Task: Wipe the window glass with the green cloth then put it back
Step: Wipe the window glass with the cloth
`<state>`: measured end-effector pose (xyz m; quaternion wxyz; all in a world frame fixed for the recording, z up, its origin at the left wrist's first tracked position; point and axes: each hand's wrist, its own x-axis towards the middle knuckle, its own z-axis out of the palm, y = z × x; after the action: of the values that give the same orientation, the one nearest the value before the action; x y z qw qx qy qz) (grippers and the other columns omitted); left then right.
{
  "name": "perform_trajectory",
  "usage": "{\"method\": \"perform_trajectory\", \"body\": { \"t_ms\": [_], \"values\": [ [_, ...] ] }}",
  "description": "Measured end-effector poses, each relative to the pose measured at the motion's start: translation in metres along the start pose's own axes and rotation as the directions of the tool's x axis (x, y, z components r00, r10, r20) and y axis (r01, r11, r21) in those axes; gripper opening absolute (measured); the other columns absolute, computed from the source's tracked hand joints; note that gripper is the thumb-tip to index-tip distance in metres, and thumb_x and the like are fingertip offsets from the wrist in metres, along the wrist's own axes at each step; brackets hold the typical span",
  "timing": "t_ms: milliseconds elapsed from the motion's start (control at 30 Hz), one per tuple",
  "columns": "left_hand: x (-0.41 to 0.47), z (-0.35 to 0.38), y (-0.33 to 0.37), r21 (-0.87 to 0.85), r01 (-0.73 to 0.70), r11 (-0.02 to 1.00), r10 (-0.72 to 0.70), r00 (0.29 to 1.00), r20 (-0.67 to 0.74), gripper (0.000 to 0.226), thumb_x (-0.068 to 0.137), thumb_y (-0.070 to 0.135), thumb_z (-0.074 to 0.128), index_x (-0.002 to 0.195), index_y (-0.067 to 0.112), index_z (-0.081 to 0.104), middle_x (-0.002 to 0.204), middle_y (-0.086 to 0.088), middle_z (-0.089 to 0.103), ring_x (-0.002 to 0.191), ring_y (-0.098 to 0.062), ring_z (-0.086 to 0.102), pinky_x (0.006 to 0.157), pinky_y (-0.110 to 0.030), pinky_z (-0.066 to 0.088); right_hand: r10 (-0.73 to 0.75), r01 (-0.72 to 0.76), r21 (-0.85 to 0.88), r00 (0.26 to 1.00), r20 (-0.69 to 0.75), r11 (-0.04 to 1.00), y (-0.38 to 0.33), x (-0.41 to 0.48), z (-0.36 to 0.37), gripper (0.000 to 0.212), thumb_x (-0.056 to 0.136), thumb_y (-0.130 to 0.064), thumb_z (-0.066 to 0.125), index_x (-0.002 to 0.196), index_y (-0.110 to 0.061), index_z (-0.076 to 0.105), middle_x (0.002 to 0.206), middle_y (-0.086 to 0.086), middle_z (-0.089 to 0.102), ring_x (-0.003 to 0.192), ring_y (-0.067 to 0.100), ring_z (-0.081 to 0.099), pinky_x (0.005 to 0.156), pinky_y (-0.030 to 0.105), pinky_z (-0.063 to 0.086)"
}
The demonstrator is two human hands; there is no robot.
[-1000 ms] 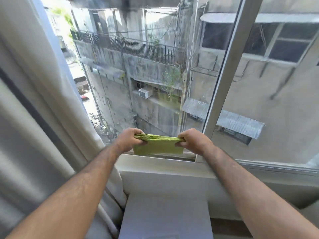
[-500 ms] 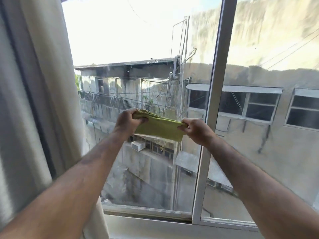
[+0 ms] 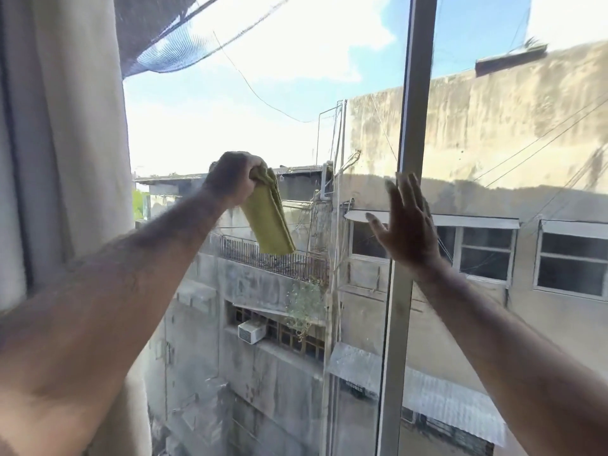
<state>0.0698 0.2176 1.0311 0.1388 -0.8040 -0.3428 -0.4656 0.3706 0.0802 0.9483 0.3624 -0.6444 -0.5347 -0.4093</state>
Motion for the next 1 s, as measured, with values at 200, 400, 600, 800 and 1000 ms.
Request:
{"method": "perform_trajectory", "body": {
  "t_ms": [200, 400, 600, 800, 1000],
  "values": [
    [0.019, 0.021, -0.012, 0.308, 0.015, 0.951, -0.002, 0.999, -0.044, 0.023, 0.088, 0.013, 0.077, 0.110, 0.019, 0.080, 0.112, -0.007, 0.069, 0.118, -0.031, 0.052, 0.099, -0.052, 0.040, 0.085, -0.085, -0.021, 0.996, -0.018, 0.996, 0.036, 0.009, 0.050, 0.115, 0.096, -0.060, 0.062, 0.167, 0.001, -0.005, 0.178, 0.020, -0.007, 0.167, 0.031, -0.001, 0.137, 0.049, 0.017],
    [0.019, 0.065, -0.037, 0.374, -0.015, 0.927, 0.100, 0.973, -0.209, 0.028, 0.098, 0.012, 0.065, 0.125, 0.012, 0.071, 0.102, -0.016, 0.075, 0.096, -0.036, 0.070, 0.087, -0.052, 0.058, 0.056, -0.080, -0.117, 0.980, -0.191, 0.990, 0.051, 0.008, 0.102, 0.107, 0.101, -0.072, 0.039, 0.167, 0.001, -0.004, 0.178, 0.021, -0.007, 0.167, 0.032, -0.003, 0.136, 0.054, 0.014],
    [-0.001, 0.129, -0.047, -0.075, 0.009, 0.997, -0.048, 0.845, -0.533, 0.031, 0.103, 0.017, 0.058, 0.125, -0.003, 0.049, 0.117, -0.025, 0.063, 0.107, -0.037, 0.063, 0.093, -0.044, 0.059, 0.031, -0.092, -0.190, 0.953, -0.302, 0.978, 0.059, 0.008, 0.118, 0.093, 0.107, -0.066, 0.030, 0.167, 0.000, 0.004, 0.178, 0.020, 0.005, 0.167, 0.030, 0.006, 0.135, 0.053, 0.019],
    [-0.006, 0.174, -0.055, 0.048, -0.043, 0.998, 0.063, 0.816, -0.574, 0.039, 0.108, 0.010, 0.049, 0.144, -0.007, 0.046, 0.148, -0.031, 0.053, 0.134, -0.044, 0.054, 0.115, -0.051, 0.048, 0.010, -0.083, -0.210, 0.946, -0.324, 0.974, 0.060, 0.007, 0.119, 0.089, 0.109, -0.061, 0.033, 0.167, 0.001, 0.009, 0.178, 0.020, 0.007, 0.167, 0.030, 0.008, 0.135, 0.052, 0.020],
    [0.049, 0.161, -0.019, 0.058, 0.048, 0.997, -0.007, 0.824, -0.567, 0.068, 0.110, 0.045, 0.030, 0.161, 0.000, 0.023, 0.171, -0.020, 0.024, 0.161, -0.032, 0.021, 0.130, -0.050, 0.024, -0.003, -0.077, -0.226, 0.942, -0.336, 0.971, 0.062, 0.007, 0.121, 0.088, 0.109, -0.062, 0.032, 0.168, 0.000, 0.008, 0.178, 0.019, 0.007, 0.167, 0.030, 0.009, 0.135, 0.051, 0.019]
  ]
}}
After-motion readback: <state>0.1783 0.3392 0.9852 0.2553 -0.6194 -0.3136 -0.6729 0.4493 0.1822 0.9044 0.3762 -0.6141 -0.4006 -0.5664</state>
